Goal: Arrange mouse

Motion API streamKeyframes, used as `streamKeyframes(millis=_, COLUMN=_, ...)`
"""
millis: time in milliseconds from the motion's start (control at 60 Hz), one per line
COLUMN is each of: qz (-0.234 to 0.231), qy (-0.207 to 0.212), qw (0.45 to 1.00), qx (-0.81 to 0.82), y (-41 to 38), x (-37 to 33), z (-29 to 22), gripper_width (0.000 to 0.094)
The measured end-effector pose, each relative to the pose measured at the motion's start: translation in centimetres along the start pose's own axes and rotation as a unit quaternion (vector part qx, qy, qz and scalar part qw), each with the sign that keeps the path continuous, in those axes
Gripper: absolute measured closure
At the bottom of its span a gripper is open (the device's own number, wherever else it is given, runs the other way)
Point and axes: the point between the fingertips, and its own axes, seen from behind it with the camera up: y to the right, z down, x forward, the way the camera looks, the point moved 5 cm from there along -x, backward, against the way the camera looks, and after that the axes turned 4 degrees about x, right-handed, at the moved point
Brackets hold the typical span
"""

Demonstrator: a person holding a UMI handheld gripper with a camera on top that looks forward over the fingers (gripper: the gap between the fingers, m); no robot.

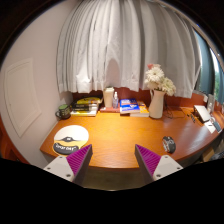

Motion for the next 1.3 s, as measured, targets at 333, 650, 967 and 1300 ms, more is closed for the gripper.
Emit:
streamKeyframes(millis=333, qz=0.062, qy=-0.096, qw=0.993, qx=0.016, y=12.5, x=5.2, z=10.7, gripper_width=0.0078)
streamKeyframes(millis=650, qz=0.132, qy=-0.128, qw=0.982, qx=0.034, y=26.9, x=11.7, z=10.8, gripper_width=0.0094)
streamKeyframes(millis=967, qz=0.109, qy=-0.124, qw=0.986, qx=0.024, y=33.0, x=19.6, z=6.3, gripper_width=0.0162)
streamKeyframes(millis=1300, qz=0.083, qy=-0.120, qw=0.989, qx=0.020, y=31.8, x=21.7, z=5.9, gripper_width=0.0456)
